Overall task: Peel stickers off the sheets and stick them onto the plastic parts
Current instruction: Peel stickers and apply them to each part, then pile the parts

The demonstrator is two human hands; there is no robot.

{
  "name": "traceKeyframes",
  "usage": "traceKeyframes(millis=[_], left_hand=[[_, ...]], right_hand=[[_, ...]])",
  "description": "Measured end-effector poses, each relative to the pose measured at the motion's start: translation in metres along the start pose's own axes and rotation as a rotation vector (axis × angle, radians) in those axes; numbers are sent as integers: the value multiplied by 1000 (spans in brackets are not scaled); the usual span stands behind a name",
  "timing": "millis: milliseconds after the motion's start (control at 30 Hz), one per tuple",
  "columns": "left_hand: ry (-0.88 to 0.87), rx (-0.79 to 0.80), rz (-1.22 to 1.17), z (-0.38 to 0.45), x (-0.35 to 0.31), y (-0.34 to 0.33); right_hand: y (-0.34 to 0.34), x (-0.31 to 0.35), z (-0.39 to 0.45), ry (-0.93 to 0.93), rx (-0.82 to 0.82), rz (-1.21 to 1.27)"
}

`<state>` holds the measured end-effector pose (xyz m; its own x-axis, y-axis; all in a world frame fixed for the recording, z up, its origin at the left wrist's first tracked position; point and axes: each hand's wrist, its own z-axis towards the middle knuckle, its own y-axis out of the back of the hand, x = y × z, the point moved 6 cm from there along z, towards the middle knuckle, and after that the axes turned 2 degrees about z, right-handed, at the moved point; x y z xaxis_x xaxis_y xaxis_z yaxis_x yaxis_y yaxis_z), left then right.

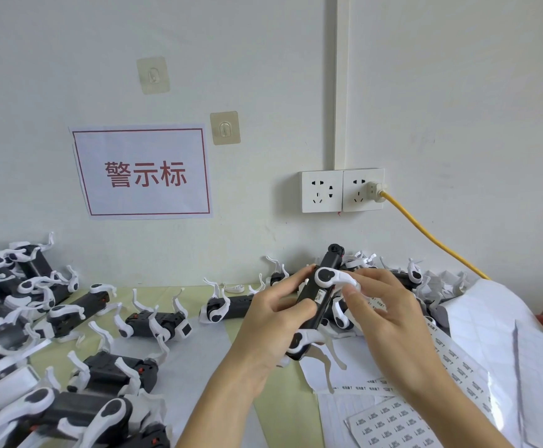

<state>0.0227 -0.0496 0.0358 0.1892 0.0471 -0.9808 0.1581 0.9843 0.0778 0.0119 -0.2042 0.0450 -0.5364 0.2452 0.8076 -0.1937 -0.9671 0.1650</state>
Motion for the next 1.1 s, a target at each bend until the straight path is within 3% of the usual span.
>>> traceKeyframes(millis=[233,433,600,733,833,1100], left_hand=[[-24,39,37,2,1,1],[-94,131,127,0,0,-5],[-114,51,126,2,-1,0],[-49,-167,24,10,6,15],[78,-211,-148,14,19,17],[7,-260,-432,14,17,20]], right_hand=[[3,-6,0,-70,29,15],[-4,-10,1,-166,204,130],[-6,-6,1,-110,137,142],[0,-9,4,-122,-25,193],[2,-14,3,-141,-72,199],[0,-20,3,-224,37,415]])
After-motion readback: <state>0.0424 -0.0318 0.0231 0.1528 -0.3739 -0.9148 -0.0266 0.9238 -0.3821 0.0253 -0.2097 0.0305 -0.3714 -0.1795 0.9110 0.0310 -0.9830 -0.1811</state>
